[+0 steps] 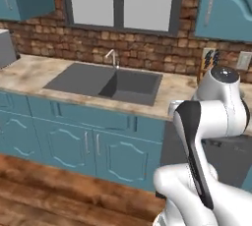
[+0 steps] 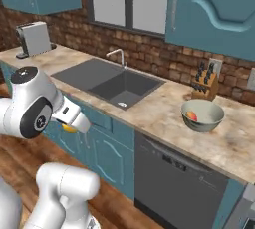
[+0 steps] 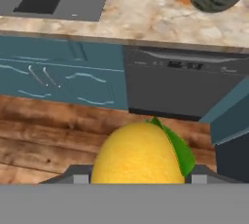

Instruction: Take the mango, lemon, and mushroom from the freezer and place them in the bowl on the counter.

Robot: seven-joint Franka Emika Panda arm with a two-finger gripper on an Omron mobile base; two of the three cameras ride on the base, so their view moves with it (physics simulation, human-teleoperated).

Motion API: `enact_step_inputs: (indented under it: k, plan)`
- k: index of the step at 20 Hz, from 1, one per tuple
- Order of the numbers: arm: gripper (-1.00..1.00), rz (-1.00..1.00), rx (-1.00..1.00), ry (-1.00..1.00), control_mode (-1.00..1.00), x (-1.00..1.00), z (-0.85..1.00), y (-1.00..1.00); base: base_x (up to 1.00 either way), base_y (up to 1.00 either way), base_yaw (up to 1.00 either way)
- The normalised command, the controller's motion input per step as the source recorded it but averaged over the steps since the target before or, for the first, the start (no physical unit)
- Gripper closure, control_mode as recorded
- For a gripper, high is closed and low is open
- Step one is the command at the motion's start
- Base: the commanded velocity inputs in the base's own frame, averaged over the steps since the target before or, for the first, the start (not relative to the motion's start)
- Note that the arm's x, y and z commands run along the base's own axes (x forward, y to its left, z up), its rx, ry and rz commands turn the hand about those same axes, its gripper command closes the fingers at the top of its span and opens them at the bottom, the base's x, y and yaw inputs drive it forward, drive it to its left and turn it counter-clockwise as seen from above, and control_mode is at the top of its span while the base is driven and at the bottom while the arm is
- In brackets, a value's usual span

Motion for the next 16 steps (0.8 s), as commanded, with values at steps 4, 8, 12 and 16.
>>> enact_step_inputs:
  k: [4,8,12,16]
  plan:
    - [1.0,0.0,0.0,0.0,1.0,0.0,0.0,0.0,0.93,-0.34,-0.42]
    - [1.0,0.0,0.0,0.0,1.0,0.0,0.0,0.0,0.71,-0.26,-0.59]
    - [1.0,0.0,0.0,0.0,1.0,0.0,0.0,0.0,0.47,-0.27,-0.66]
    - [1.0,-0.04,0.0,0.04,-1.0,0.25,-0.04,-0.09,0.7,-0.43,-0.3]
